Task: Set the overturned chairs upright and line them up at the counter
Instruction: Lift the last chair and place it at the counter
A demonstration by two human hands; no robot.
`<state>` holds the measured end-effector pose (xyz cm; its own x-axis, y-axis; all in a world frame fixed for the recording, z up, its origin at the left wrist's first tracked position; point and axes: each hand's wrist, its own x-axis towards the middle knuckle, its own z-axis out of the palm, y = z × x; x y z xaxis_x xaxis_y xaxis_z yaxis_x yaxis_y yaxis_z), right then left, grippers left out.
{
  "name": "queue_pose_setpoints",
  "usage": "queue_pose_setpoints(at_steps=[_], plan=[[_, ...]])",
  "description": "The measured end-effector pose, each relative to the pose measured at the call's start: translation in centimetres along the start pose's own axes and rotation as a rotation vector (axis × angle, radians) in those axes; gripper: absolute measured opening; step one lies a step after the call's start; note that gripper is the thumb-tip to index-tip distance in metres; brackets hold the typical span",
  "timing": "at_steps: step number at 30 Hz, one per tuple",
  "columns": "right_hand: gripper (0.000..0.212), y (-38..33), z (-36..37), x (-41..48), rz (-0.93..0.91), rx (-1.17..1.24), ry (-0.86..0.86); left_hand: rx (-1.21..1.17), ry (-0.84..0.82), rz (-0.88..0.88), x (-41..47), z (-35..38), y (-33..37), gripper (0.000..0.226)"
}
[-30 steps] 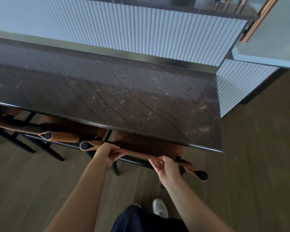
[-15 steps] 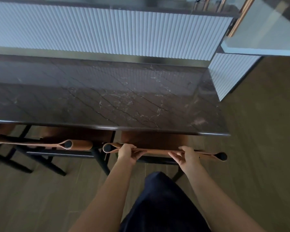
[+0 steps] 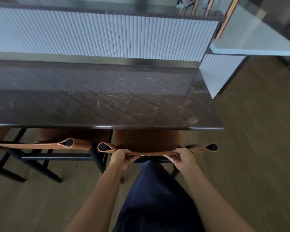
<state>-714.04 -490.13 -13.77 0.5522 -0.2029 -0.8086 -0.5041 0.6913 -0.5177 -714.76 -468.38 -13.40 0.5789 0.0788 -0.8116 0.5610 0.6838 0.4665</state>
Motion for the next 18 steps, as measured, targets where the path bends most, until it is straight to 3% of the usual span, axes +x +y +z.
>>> queue_pose_setpoints(at_steps=[18], plan=[[0.053,1.0,1.6,-0.2,-0.056,0.032,0.018,0.085,-0.041,-0.038,1.7,-0.1,2.7,0.024]])
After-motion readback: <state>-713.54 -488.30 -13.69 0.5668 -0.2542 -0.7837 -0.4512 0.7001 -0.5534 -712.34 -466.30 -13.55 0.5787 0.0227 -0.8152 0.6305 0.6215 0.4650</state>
